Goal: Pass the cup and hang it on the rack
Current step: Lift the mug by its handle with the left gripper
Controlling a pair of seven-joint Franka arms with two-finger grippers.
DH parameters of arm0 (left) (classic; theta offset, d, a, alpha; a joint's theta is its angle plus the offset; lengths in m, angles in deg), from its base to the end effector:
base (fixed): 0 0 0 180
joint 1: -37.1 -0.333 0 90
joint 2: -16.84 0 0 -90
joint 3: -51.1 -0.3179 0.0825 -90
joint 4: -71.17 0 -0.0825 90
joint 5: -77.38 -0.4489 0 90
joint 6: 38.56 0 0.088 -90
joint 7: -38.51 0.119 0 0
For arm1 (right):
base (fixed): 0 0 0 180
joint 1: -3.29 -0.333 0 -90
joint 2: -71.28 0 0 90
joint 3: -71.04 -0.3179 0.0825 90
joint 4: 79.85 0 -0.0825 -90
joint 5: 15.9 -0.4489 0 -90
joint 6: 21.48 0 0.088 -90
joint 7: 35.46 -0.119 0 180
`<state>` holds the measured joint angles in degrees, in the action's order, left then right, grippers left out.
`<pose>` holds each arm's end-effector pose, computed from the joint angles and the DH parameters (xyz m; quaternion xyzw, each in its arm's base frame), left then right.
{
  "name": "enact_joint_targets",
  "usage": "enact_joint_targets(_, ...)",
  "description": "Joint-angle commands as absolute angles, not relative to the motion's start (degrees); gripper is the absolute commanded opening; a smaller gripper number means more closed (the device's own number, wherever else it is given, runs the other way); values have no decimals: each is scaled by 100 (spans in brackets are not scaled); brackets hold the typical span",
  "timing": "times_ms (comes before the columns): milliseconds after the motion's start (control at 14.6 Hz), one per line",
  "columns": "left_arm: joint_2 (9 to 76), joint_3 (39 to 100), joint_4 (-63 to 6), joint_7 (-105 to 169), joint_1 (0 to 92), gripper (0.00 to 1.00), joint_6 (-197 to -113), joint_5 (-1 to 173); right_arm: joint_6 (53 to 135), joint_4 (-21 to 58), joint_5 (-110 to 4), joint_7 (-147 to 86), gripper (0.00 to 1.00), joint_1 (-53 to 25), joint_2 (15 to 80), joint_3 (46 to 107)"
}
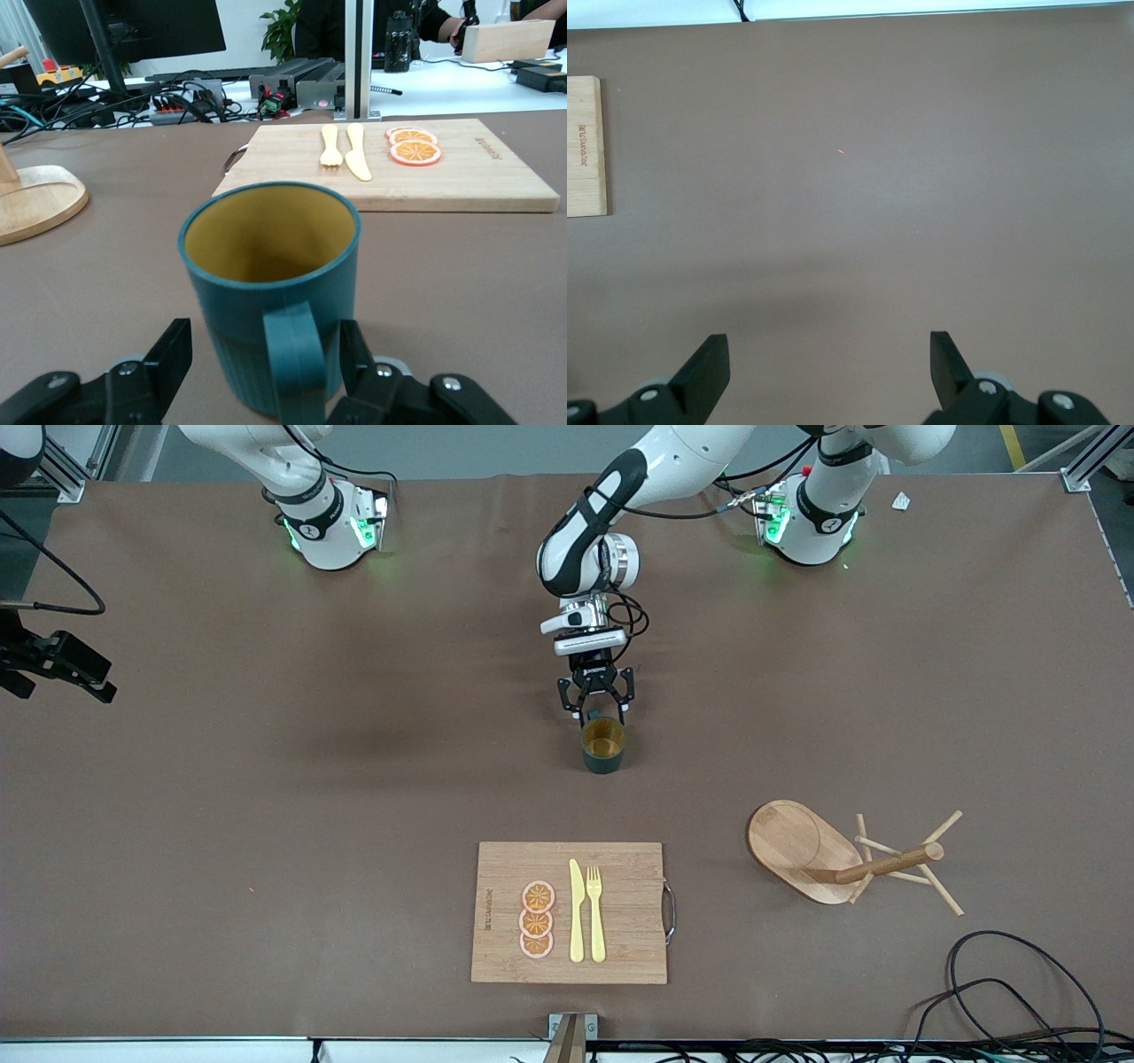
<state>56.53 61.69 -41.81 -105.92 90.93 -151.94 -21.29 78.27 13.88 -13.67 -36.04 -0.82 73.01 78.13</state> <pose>0.3257 -0.5256 0.0539 -0.8334 -0.0292 -0.5483 0.0620 0.6266 -0.0376 0.6139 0.9971 -0.0291 0.0671 0.0189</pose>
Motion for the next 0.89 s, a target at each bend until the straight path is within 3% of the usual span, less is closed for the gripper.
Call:
enact_joint_targets(0,5849,6165,-3967,-10625,9045,74,-15159,-2316,7775,1446,-1317,-3554,100,-5,7418,7737)
enact_joint_targets(205,5894,6174,-3896,-10607,9045,69,-15159,-2316,7740,1446,-1317,-3554,100,-5,7418,7737)
enact_joint_targets(479,5902,6174,-3826,-10607,9045,50,-15159,-2255,7740,1437,-1317,-3554,100,-14,7410,7737)
enact_joint_targets(684,5885,6182,-3817,-10590,9054,13,-15159,-2229,7740,1446,-1317,-3554,100,-14,7410,7737)
enact_joint_targets(821,5832,6182,-3808,-10581,9054,6,-15159,-2220,7731,1437,-1317,-3554,100,-14,7418,7737)
